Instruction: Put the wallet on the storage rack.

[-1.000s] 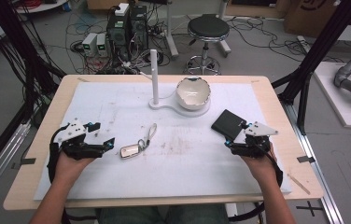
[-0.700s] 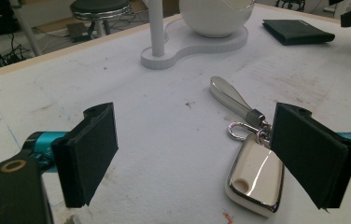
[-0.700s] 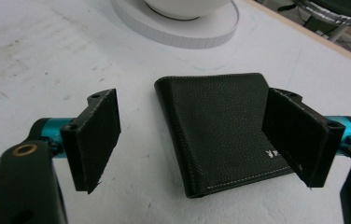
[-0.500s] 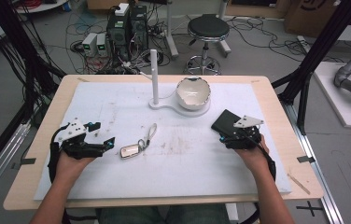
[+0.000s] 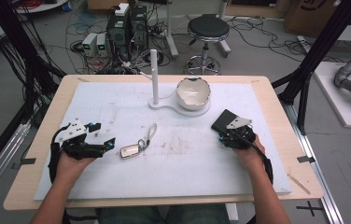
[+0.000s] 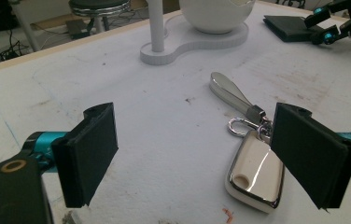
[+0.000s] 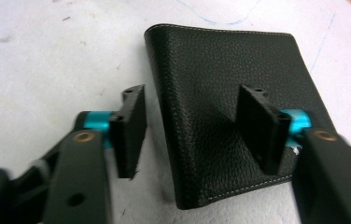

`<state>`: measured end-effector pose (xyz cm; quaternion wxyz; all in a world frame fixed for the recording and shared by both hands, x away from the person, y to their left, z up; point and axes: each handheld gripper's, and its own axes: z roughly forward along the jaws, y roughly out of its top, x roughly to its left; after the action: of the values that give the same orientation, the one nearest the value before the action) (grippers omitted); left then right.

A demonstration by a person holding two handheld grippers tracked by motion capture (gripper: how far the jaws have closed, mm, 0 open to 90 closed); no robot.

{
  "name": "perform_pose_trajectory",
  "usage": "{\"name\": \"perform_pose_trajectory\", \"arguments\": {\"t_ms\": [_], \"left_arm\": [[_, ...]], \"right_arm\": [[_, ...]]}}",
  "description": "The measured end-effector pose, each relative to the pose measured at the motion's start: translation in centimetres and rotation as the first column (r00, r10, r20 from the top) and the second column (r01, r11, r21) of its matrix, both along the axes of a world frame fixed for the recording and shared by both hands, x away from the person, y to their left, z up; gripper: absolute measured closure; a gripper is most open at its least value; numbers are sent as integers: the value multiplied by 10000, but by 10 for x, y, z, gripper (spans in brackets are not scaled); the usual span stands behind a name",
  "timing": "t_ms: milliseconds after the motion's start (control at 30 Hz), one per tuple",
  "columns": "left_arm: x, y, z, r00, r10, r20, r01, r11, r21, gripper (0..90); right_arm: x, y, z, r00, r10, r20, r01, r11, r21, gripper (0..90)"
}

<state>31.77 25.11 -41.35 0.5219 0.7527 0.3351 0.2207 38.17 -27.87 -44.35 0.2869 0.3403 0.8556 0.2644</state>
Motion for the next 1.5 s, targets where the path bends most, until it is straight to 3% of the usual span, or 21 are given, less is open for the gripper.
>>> {"name": "perform_pose_trajectory", "arguments": {"t_ms": [33, 67, 233, 367, 467, 633, 900, 1367, 1400, 1500], "left_arm": [[0, 0, 0, 10000, 0, 0, 0, 10000, 0, 151], [0, 0, 0, 10000, -22, -5, 22, 10000, -4, 151], [-2, 0, 1, 10000, -66, 63, 66, 10000, -10, 151], [-3, 1, 1, 10000, -56, 66, 56, 10000, -34, 151], [-3, 2, 1, 10000, -60, 57, 60, 10000, -20, 151], [-1, 4, 0, 10000, -6, 4, 6, 10000, -69, 151], [-1, 1, 0, 9999, -99, 32, 99, 9999, -18, 151], [0, 1, 0, 9998, -157, -148, 157, 9999, 25, 151], [0, 0, 0, 9998, -128, -137, 128, 9999, -4, 151], [0, 1, 0, 9998, -137, -117, 137, 9999, 35, 151]], "right_arm": [[0, 0, 0, 10000, 0, 0, 0, 10000, 0, 492], [-1, 2, 0, 9999, 21, 145, -18, 9998, -209, 596], [-8, 5, -2, 9978, 8, 656, 30, 9984, -569, 779], [-11, 11, -1, 9961, 25, 879, 60, 9953, -962, 838], [-13, 8, 2, 9963, -1, 856, 67, 9969, -778, 848], [-18, 3, 14, 9906, -112, 1362, 113, 9999, 2, 853], [-26, 0, 39, 9802, -324, 1954, 70, 9916, 1292, 855], [-35, 4, 81, 9608, -294, 2757, -279, 9790, 2017, 855], [-34, 5, 92, 9553, -272, 2942, -375, 9765, 2122, 855], [-33, 8, 107, 9503, -141, 3109, -558, 9750, 2150, 855]]}}
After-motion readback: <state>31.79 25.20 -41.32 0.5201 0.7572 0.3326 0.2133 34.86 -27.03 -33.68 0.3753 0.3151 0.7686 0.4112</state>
